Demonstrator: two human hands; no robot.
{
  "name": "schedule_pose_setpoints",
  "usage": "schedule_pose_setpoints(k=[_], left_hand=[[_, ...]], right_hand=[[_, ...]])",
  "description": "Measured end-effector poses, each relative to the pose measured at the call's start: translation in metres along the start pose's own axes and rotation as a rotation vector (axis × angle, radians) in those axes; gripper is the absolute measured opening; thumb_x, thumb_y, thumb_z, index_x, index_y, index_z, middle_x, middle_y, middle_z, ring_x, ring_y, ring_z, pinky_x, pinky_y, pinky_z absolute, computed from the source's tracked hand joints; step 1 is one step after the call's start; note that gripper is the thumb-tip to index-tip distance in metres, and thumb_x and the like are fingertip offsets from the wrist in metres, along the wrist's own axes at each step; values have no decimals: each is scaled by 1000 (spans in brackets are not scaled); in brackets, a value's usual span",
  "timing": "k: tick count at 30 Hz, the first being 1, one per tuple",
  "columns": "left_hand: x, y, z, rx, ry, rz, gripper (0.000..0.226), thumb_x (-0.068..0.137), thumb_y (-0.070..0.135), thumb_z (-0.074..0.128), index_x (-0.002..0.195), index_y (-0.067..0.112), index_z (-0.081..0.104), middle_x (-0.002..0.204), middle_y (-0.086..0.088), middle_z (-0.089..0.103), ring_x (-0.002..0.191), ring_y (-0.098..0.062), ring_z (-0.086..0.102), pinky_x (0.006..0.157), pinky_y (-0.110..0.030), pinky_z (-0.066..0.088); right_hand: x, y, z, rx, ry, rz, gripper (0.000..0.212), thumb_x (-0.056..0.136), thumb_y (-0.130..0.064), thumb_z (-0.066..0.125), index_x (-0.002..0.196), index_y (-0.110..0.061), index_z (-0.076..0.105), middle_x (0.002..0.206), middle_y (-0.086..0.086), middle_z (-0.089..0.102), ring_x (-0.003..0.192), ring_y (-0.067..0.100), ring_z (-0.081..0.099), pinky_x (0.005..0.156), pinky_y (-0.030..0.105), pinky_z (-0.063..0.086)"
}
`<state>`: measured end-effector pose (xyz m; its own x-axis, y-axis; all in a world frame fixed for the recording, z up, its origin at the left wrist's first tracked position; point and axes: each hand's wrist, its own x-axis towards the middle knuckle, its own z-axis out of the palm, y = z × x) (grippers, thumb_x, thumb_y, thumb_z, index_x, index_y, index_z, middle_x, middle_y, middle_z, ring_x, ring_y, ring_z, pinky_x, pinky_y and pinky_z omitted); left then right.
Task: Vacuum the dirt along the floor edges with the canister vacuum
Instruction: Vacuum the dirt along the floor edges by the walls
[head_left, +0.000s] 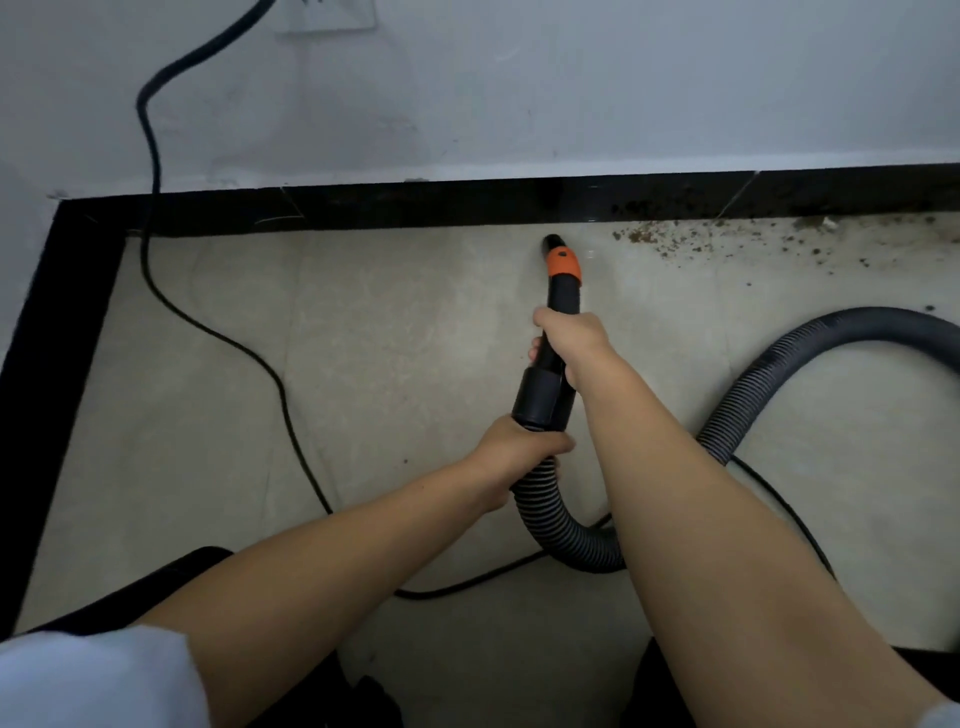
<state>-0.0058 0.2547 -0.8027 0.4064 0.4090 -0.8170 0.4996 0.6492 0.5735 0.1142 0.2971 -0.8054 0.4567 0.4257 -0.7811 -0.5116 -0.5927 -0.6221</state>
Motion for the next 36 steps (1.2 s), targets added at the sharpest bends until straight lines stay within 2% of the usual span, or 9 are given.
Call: schedule_pose_setpoints(k=[4,10,13,17,21,24,29,34,36], left_hand=[[-2,6,34,141,-109,-53,16,82,6,66,83,14,52,67,-6,56,57,-15,55,55,-23,49],[-1,6,79,212,-163,-35,17,82,4,65,81,14,51,66,-6,55,54,-15,53,46,-17,48],[2,3,107,216,-163,-44,16,81,3,65,81,12,51,67,-7,55,56,-16,53,53,-23,49],[7,3,140,277,-178,-35,25,79,6,68,100,9,54,75,-5,56,66,-19,55,61,-26,48],[16,2,161,304,-194,-24,29,78,6,68,102,10,53,80,-6,56,72,-21,55,67,-28,49],[24,1,164,274,-150,-20,34,75,7,69,107,8,58,89,-10,60,80,-23,58,75,-33,50],[26,-12,153,109,-39,-21,25,72,7,69,95,10,59,82,-9,62,74,-24,58,69,-34,51],[27,-17,137,-39,-1,-19,38,70,11,73,107,7,64,101,-17,70,91,-32,67,80,-43,56],[28,-11,132,-29,-7,-7,36,72,8,72,107,4,64,98,-19,69,85,-30,66,76,-38,55]], right_hand=[[-2,8,-53,111,133,8,14,87,-7,57,79,-7,46,61,9,50,47,18,48,49,28,46],[-6,11,-106,170,187,29,9,88,-7,55,86,-6,47,63,9,49,48,18,48,46,26,46],[-6,11,-132,146,221,21,12,88,-8,55,82,-7,45,63,8,49,48,17,48,43,24,45],[-5,12,-170,174,277,51,10,88,-9,56,87,-7,46,65,8,50,49,17,49,46,26,46],[1,13,-193,217,316,64,11,87,-10,57,91,-7,47,65,7,51,50,17,50,49,27,47],[8,9,-192,195,298,50,11,87,-10,57,85,-9,46,64,7,51,49,16,50,43,20,46],[14,1,-159,46,140,13,14,87,-7,58,80,-6,45,62,10,50,48,19,49,41,21,45],[14,-6,-131,-54,19,3,13,86,-7,58,80,-7,45,62,9,51,48,18,50,46,24,47],[16,-9,-128,-37,29,0,10,86,-6,57,85,-5,47,63,9,50,48,18,50,45,23,47]])
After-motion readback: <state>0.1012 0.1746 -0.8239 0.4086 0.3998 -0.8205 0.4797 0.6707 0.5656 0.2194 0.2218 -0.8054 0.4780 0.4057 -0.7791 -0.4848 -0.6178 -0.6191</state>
